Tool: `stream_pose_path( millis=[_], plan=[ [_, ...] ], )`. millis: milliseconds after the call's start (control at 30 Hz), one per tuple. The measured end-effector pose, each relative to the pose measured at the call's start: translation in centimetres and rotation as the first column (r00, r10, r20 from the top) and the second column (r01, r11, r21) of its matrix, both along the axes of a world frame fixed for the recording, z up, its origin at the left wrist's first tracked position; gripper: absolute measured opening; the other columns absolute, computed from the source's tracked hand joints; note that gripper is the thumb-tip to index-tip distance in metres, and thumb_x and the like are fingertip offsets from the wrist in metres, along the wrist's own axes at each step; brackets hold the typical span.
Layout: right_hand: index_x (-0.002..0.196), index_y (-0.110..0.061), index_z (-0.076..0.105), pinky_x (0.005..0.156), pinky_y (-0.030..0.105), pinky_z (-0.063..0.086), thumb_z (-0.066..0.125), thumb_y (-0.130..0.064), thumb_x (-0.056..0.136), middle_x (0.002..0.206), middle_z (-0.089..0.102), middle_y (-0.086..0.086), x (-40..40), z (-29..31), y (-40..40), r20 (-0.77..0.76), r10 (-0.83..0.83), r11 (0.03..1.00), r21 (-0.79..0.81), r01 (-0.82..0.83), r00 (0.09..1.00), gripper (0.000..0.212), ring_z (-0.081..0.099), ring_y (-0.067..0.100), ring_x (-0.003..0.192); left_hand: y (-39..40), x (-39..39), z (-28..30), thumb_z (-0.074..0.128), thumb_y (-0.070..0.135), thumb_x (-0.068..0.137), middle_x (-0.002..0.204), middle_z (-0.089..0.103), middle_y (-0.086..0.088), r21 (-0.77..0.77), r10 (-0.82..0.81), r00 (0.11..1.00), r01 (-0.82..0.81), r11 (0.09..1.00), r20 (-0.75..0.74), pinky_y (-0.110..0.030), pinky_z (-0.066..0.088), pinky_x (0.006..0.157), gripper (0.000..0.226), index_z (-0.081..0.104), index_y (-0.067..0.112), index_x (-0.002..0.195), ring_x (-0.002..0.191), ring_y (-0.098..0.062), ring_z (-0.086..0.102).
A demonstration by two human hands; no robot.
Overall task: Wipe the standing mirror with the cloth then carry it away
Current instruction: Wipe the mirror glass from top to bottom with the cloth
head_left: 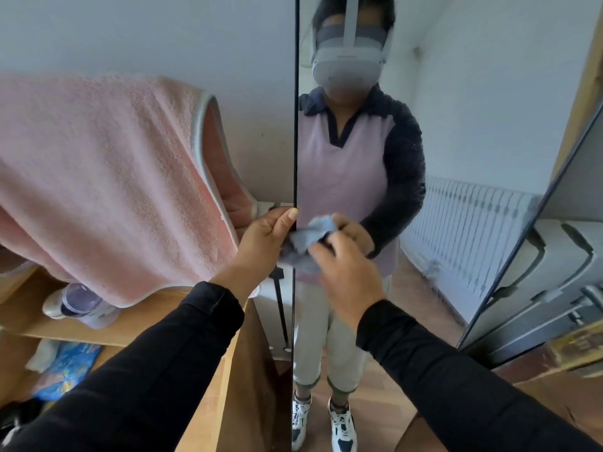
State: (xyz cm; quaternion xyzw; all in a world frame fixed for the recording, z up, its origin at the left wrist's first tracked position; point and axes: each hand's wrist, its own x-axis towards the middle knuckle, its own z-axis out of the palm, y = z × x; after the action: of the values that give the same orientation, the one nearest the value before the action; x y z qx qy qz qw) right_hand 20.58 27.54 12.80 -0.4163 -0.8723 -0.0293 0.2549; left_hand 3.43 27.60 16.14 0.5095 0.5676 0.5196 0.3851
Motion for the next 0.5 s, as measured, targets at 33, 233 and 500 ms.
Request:
stream_pose_path(
  millis=[33, 233, 500],
  plan=[
    [0.126, -0.021, 0.048, 0.065, 0.030, 0.060, 0.076, -0.022, 0.083, 0.113, 0.053, 0.006, -0.4, 1.3, 0.5, -0.056, -0.047, 0.999, 0.020, 0.048, 0.997, 0.052, 0.058, 0.017, 0.089, 0.0, 0.1, 0.1, 0.048, 0.029, 0.104, 0.074, 0.064, 0.003, 0.007, 0.003, 1.000, -0.003, 1.000, 0.023, -0.025, 0.051, 0.067, 0.026, 0.065, 0.016, 0.088, 0.071, -0.010, 0.062],
    [0.120, -0.016, 0.058, 0.060, 0.034, 0.058, 0.076, -0.016, 0.081, 0.111, 0.057, 0.005, -2.1, 1.3, -0.4, -0.014, -0.049, 0.998, 0.026, 0.049, 0.999, 0.043, 0.060, 0.020, 0.081, -0.1, 0.2, 0.2, 0.049, 0.035, 0.103, 0.078, 0.063, -0.004, 0.001, 0.012, 1.000, -0.012, 1.000, 0.007, -0.032, 0.052, 0.069, 0.034, 0.065, 0.006, 0.096, 0.072, -0.014, 0.062],
    [0.111, -0.024, 0.065, 0.063, 0.031, 0.050, 0.080, -0.016, 0.075, 0.106, 0.060, 0.004, 4.0, -3.1, -1.6, 0.128, -0.121, 0.992, 0.062, 0.113, 0.984, 0.040, 0.051, 0.026, 0.088, -0.2, 0.2, 0.2, 0.049, 0.046, 0.100, 0.104, 0.075, 0.006, -0.038, 0.022, 1.000, -0.023, 0.999, -0.017, -0.048, 0.055, 0.094, 0.033, 0.070, 0.025, 0.115, 0.102, -0.021, 0.070]
  ],
)
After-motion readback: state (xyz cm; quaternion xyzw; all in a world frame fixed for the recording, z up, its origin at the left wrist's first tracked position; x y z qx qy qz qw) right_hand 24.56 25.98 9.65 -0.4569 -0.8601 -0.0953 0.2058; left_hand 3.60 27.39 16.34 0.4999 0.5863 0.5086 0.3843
